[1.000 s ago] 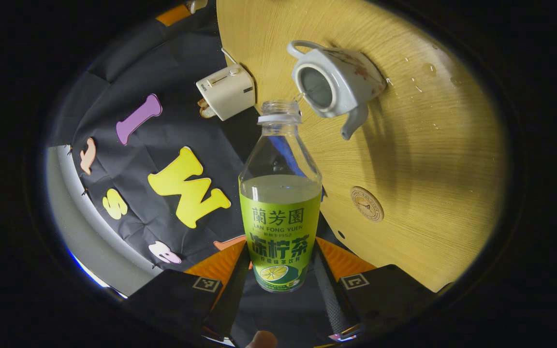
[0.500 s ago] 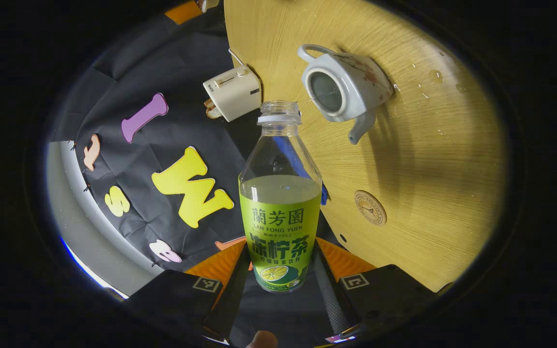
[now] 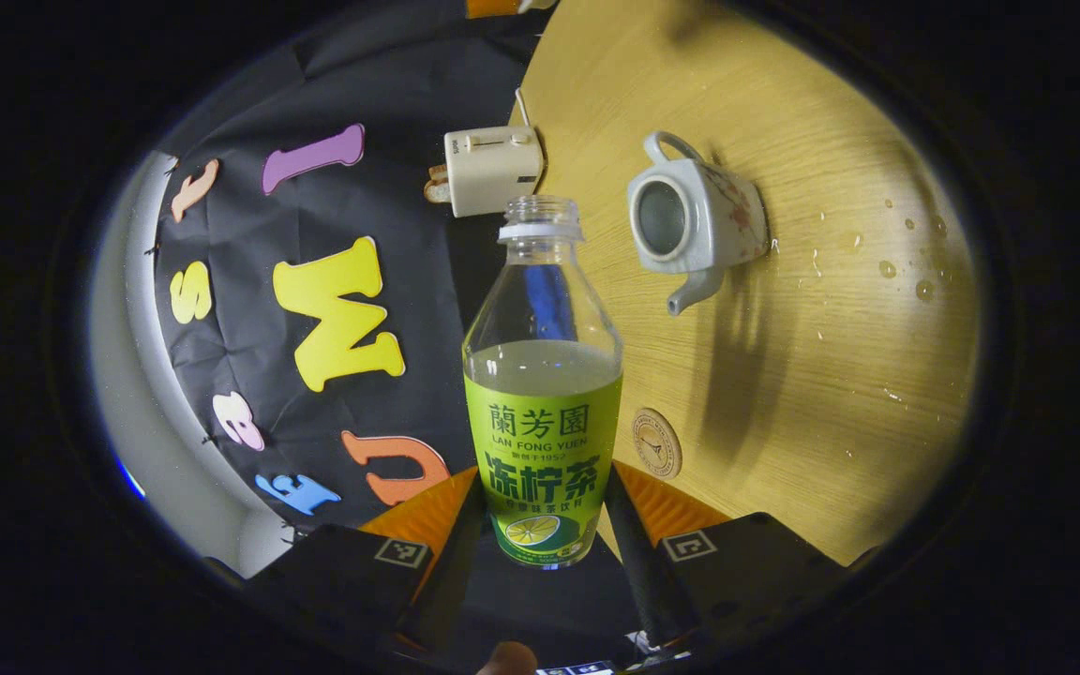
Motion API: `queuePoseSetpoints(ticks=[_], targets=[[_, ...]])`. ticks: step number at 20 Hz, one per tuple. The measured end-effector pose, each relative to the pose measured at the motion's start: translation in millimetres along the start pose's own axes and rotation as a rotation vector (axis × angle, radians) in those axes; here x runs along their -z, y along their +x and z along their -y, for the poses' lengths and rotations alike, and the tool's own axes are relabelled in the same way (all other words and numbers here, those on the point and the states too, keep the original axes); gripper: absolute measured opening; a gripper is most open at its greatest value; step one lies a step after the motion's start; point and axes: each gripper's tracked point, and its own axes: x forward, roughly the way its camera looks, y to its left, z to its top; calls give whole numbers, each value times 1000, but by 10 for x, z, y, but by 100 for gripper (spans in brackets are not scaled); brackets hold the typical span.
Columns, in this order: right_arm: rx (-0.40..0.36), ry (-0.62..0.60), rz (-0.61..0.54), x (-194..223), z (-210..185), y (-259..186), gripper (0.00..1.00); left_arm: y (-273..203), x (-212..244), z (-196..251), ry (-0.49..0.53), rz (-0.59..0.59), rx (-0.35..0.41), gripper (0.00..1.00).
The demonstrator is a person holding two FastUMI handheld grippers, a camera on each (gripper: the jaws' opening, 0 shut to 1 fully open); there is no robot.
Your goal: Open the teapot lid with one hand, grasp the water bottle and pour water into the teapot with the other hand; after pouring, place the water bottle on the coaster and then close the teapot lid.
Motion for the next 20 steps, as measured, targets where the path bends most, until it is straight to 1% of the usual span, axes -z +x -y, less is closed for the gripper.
queuePoseSetpoints(ticks=[5, 10, 14, 18, 20], targets=[[-6, -20, 9, -83, -140, -32, 0, -11, 197, 183, -314, 10, 69, 75], [-14, -25, 8, -123, -298, -33, 0, -118, 423, 519, -721, -6, 185, 76], [-19, -33, 23, -209, -442, -47, 0, -188, 597, 554, -1033, -9, 219, 76], [-26, -54, 40, -288, -568, -91, 0, -213, 686, 521, -1253, 4, 230, 76], [-31, -57, 47, -309, -619, -119, 0, -201, 729, 428, -1340, 24, 212, 76]])
